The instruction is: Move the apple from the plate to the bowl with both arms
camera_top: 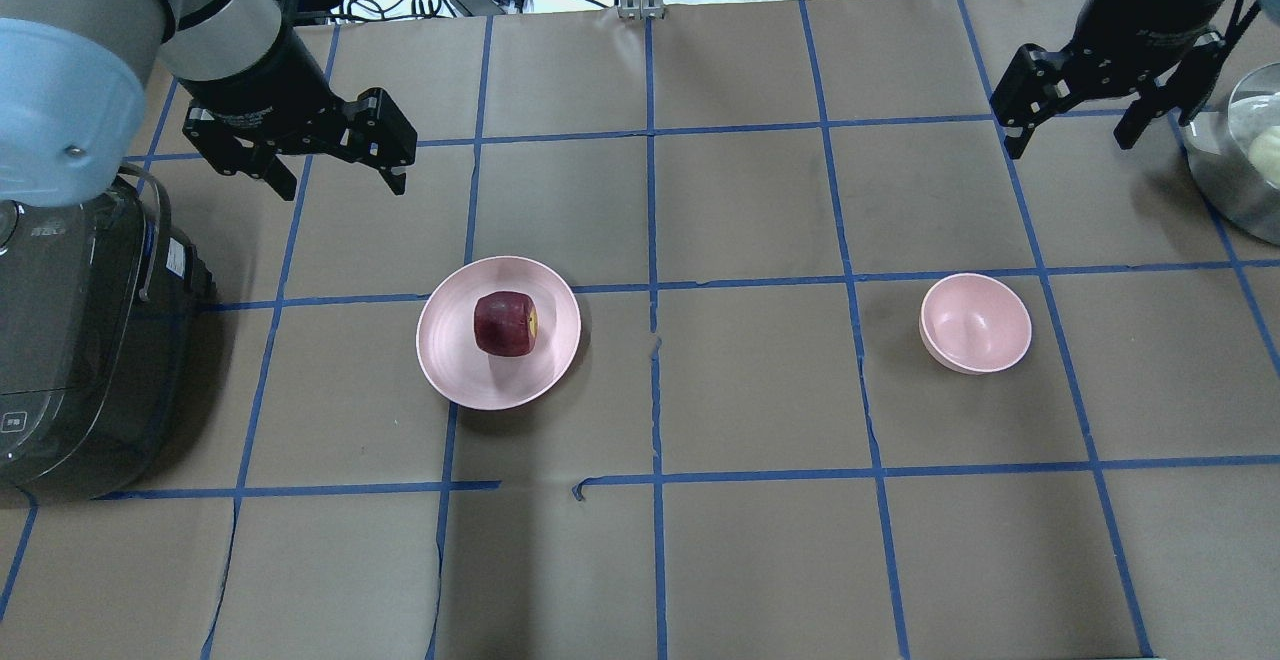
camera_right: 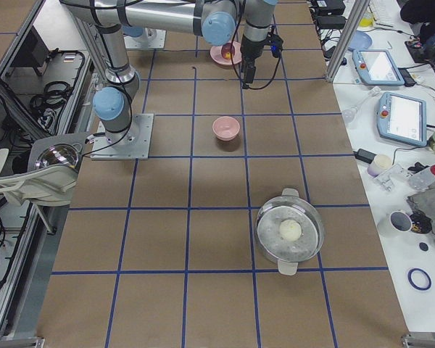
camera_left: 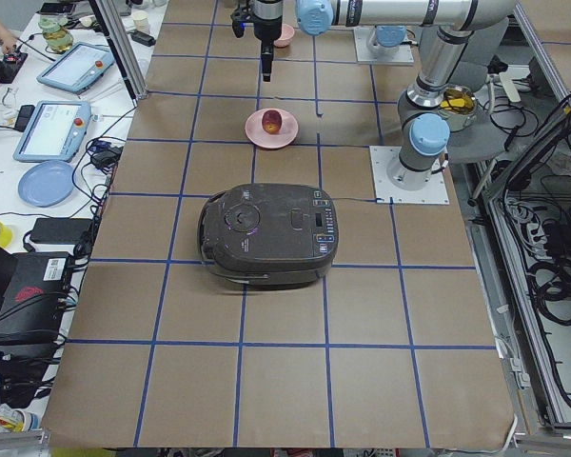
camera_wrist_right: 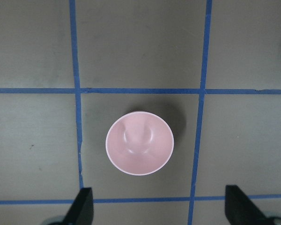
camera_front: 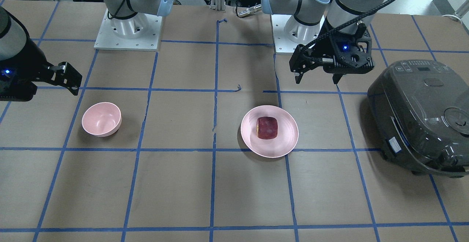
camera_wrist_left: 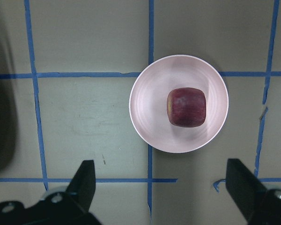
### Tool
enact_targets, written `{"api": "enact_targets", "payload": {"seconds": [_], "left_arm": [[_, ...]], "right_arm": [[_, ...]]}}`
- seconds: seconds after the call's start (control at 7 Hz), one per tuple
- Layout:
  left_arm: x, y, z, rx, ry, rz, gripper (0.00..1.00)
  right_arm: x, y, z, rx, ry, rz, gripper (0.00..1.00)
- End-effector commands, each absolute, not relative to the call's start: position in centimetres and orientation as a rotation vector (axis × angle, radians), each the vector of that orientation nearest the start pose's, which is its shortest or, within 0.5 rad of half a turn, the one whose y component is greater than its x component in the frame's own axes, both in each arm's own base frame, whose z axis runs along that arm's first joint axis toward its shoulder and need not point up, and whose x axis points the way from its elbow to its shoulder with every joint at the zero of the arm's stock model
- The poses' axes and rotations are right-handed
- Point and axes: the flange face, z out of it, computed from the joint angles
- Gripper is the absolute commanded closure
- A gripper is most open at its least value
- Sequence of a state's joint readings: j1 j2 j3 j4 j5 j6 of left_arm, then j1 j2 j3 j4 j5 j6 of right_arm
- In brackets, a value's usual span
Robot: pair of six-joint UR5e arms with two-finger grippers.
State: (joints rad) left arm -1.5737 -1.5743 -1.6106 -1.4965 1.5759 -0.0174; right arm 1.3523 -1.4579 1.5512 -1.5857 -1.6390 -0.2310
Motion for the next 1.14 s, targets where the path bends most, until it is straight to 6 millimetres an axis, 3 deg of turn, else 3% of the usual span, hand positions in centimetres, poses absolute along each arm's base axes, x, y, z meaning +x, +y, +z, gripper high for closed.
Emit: {"api": "enact_targets", "payload": {"seconds": [0.0,0.14,0.29,0.43,0.57,0.71,0.86,1.0], "left_arm": [[-13.7,-50.2,45.2,-0.024,3.149,-0.01,0.0],[-14.0,-50.4,42.5,-0.017,3.152,0.041,0.0],[-14.5,-51.0,39.5,0.002,3.183,0.009,0.0],[-15.5,-50.4,35.0,0.022,3.183,0.094,0.0],[-17.0,-50.2,32.2,-0.015,3.187,0.016,0.0],[-17.8,-50.3,30.0,-0.094,3.188,-0.004,0.0],[-19.2,-50.2,28.1,-0.065,3.18,0.052,0.0],[-20.3,-50.3,27.1,-0.025,3.169,0.055,0.0]], "right_arm": [[-4.1,-53.6,34.8,0.029,3.16,0.179,0.0],[-5.3,-52.6,30.6,0.072,3.151,0.203,0.03],[-5.1,-51.9,26.6,0.07,3.137,0.252,0.05],[-4.8,-51.0,23.6,0.074,3.143,0.227,0.11],[-4.2,-49.4,20.6,0.072,3.145,0.207,0.23],[-4.0,-49.0,19.9,0.043,3.16,0.157,0.5],[-4.1,-49.2,20.0,-0.015,3.164,0.149,0.85],[-4.2,-49.2,20.1,-0.026,3.17,0.151,1.0]]}}
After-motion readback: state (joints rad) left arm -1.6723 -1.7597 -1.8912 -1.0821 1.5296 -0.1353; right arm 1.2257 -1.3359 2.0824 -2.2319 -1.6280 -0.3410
